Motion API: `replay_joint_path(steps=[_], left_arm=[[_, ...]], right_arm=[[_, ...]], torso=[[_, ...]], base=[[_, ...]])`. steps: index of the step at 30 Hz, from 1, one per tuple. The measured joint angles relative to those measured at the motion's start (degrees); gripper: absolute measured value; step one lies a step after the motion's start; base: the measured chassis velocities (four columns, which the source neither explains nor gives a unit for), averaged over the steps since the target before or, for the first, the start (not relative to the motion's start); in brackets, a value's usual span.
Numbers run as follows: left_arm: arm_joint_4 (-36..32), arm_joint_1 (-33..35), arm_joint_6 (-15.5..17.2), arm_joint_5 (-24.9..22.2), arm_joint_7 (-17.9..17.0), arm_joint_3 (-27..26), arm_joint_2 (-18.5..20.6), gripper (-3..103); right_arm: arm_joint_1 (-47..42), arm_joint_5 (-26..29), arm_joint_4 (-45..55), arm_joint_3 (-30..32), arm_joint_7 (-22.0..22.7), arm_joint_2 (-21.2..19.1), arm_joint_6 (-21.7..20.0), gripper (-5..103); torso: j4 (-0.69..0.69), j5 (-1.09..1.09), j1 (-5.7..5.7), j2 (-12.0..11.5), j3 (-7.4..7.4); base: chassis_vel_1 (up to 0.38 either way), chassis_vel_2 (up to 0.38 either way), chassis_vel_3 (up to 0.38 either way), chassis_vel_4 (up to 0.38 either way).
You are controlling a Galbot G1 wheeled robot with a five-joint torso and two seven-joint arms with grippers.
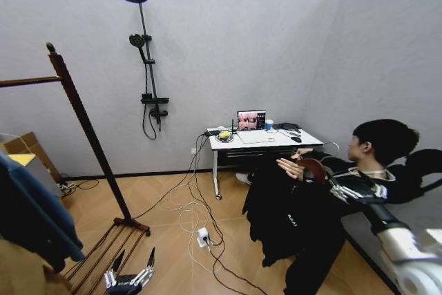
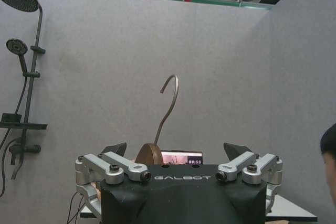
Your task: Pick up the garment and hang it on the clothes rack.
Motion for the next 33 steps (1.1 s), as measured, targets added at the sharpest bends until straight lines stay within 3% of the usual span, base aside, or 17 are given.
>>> replay_joint_path(steps=[6, 8, 13, 14, 17, 19, 22, 28, 30, 33], left_arm=[[0.00, 0.00, 0.00, 0.00, 0.00, 0.00, 0.00, 100], [0.00, 0.00, 0.00, 0.00, 0.00, 0.00, 0.00, 100], [0.00, 0.00, 0.00, 0.00, 0.00, 0.00, 0.00, 100], [0.00, 0.00, 0.00, 0.00, 0.00, 0.00, 0.00, 100], [0.00, 0.00, 0.00, 0.00, 0.00, 0.00, 0.00, 100], [0.00, 0.00, 0.00, 0.00, 0.00, 0.00, 0.00, 100], [0.00, 0.00, 0.00, 0.00, 0.00, 0.00, 0.00, 100], [0.00, 0.00, 0.00, 0.00, 0.00, 0.00, 0.00, 100], [0.00, 0.00, 0.00, 0.00, 0.00, 0.00, 0.00, 100], [0.00, 0.00, 0.00, 0.00, 0.00, 0.00, 0.00, 100]], right_arm=[[3.15, 0.09, -4.45, -3.67, -0.85, -2.29, -0.76, 101], [3.47, 0.09, -4.71, -4.20, -1.18, -2.71, -0.76, 96], [3.63, -0.16, -4.48, -5.40, -1.71, -2.72, -0.42, 77], [3.63, -0.16, -4.48, -5.40, -1.71, -2.72, -0.42, 77], [3.62, -0.58, -4.39, -5.87, -1.62, -2.42, 0.09, 61], [3.63, -0.62, -4.37, -5.90, -1.52, -2.37, 0.18, 61], [3.64, -1.00, -4.12, -6.10, -0.49, -2.12, 0.75, 44], [3.24, -1.05, -3.63, -6.07, -0.26, -1.52, 1.47, 29], [2.63, -1.20, -2.91, -6.04, 0.04, -0.30, 2.22, 13], [1.91, -1.40, -2.25, -5.82, 0.22, 0.53, 2.76, 9]], torso=[[-0.01, 0.00, -0.02, 0.00, 0.00], [-0.01, 0.00, -0.02, 0.01, -0.01], [-0.02, 0.00, -0.02, 0.01, -0.01], [-0.02, 0.00, -0.02, 0.01, -0.01], [-0.02, 0.00, -0.02, 0.01, -0.01], [-0.02, 0.00, -0.03, 0.01, -0.01], [-0.02, 0.00, -0.03, 0.02, -0.01], [-0.01, -0.01, -0.03, 0.02, -0.01], [-0.01, -0.01, -0.03, 0.02, -0.02], [-0.02, 0.00, -0.03, 0.02, -0.01]], base=[[-0.004, 0.005, 0.009, -0.003], [0.000, 0.000, 0.000, 0.000], [0.000, 0.000, 0.000, 0.000], [0.000, 0.000, 0.000, 0.000], [0.000, 0.000, 0.000, 0.000], [0.000, 0.000, 0.000, 0.000], [0.000, 0.000, 0.000, 0.000], [0.000, 0.000, 0.000, 0.000], [0.000, 0.000, 0.000, 0.000], [0.000, 0.000, 0.000, 0.000]])
